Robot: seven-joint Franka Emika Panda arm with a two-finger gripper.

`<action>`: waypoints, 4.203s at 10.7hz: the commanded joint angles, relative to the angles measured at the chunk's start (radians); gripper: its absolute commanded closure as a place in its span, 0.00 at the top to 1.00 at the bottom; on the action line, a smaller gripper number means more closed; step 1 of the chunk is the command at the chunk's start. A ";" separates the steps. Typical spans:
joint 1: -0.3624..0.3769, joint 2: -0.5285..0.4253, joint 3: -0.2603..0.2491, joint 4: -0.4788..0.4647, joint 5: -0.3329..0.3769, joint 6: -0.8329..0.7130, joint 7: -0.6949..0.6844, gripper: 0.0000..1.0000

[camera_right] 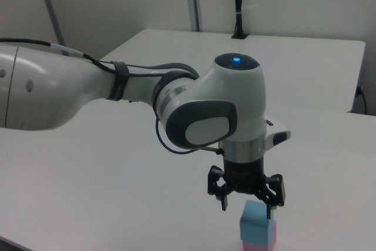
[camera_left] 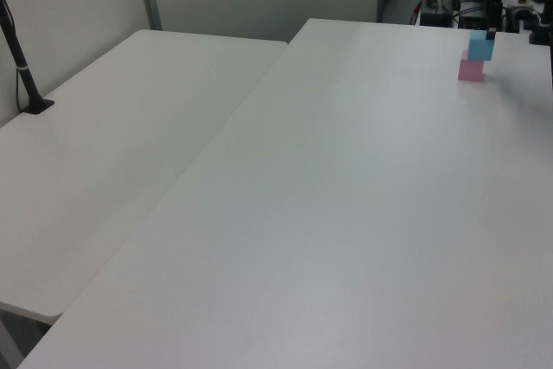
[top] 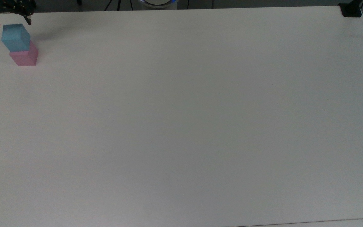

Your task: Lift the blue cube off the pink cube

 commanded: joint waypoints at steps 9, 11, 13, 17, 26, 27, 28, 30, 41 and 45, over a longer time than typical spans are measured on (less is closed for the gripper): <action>-0.002 0.037 -0.015 -0.023 0.035 0.052 -0.065 0.54; 0.000 0.034 -0.036 0.037 0.038 -0.057 -0.075 0.45; 0.003 0.035 -0.036 0.091 0.047 -0.132 -0.061 0.45; 0.104 0.047 -0.022 0.141 0.142 -0.122 0.156 0.45; 0.331 0.257 -0.018 0.195 0.109 0.059 0.406 0.45; 0.337 0.264 -0.015 0.195 0.107 0.059 0.406 0.46; 0.339 0.265 -0.015 0.195 0.106 0.061 0.406 0.48; 0.340 0.267 -0.015 0.194 0.107 0.059 0.407 0.79; 0.319 -0.144 -0.028 0.212 0.083 -0.383 0.629 1.00; 0.529 -0.213 -0.146 0.335 0.084 -0.621 0.680 1.00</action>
